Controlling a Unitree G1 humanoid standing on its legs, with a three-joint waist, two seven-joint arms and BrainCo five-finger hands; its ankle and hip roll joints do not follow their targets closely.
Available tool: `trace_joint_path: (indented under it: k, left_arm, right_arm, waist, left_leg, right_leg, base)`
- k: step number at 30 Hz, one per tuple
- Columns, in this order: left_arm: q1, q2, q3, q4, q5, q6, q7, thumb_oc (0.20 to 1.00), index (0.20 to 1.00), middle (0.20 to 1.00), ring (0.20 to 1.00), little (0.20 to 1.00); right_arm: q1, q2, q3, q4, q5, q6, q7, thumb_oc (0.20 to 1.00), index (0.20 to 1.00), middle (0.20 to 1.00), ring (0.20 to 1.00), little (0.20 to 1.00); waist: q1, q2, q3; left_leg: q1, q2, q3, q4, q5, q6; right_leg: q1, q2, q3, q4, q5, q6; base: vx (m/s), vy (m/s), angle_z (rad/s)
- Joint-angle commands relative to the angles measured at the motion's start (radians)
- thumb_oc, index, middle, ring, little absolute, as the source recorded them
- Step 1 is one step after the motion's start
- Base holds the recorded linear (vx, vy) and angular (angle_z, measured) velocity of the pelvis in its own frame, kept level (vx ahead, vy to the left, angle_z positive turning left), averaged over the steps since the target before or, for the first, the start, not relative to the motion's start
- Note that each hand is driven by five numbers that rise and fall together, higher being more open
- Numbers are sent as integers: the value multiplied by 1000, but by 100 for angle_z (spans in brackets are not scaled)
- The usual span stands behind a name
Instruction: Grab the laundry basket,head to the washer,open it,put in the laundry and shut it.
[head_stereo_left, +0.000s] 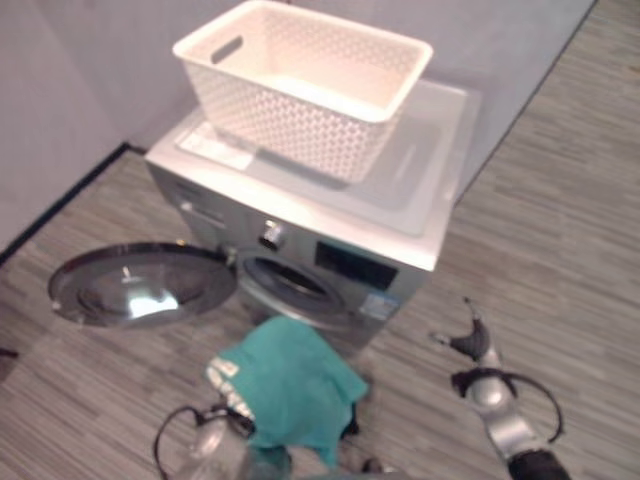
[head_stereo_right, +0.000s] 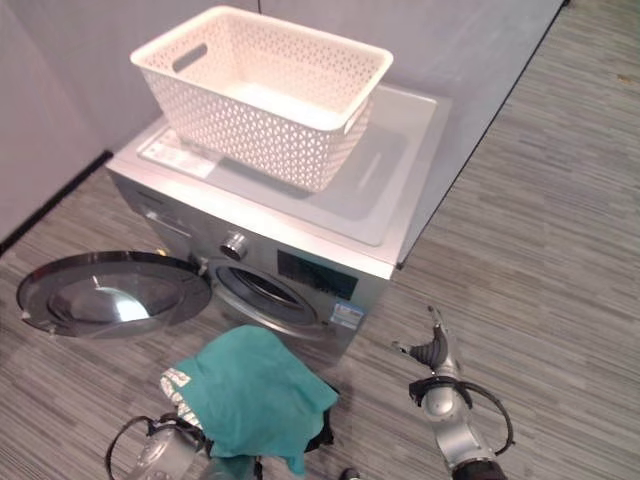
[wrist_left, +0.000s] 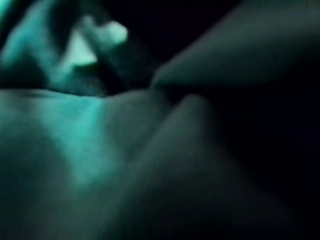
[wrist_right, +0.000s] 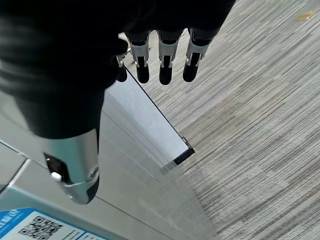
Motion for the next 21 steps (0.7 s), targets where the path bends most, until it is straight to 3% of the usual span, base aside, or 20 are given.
trace_joint_path:
  k: [1,7,14,21]
  left_arm:
    - [-77,-7,46,-49,-12,-93,6,200,200,200,200,200]
    - [-100,-7,86,-57,-11,-106,21,200,200,200,200,200]
    - [-196,-21,65,-38,-2,-121,53,200,200,200,200,200]
    - [-510,-90,0,68,24,-162,147,200,200,200,200,200]
  right_arm:
    - [-67,-26,-29,-54,26,-39,-21,1000,1000,1000,1000,1000]
    - [-83,-20,-40,-74,37,-36,-32,1000,1000,1000,1000,1000]
    - [-143,13,-14,-55,71,-29,-50,1000,1000,1000,1000,1000]
    - [-257,71,67,-30,146,-24,-86,1000,1000,1000,1000,1000]
  waist:
    - [34,-3,19]
    - [56,-31,62]
    - [63,-59,105]
    - [27,-99,131]
  left_leg:
    - [-25,67,-16,26,-53,-4]
    - [-97,61,-29,54,-49,0]
    - [-169,60,-31,94,-55,1]
    - [-274,61,-26,126,-46,-11]
  right_leg:
    - [-59,-34,-28,91,-67,-10]
    - [-98,-28,-42,85,-55,-12]
    - [-148,-26,-44,91,-49,-17]
    - [-243,-21,-38,102,-36,-29]
  base:
    - [-39,-15,2]
    - [-64,-17,7]
    - [-63,-13,3]
    - [-99,-7,-1]
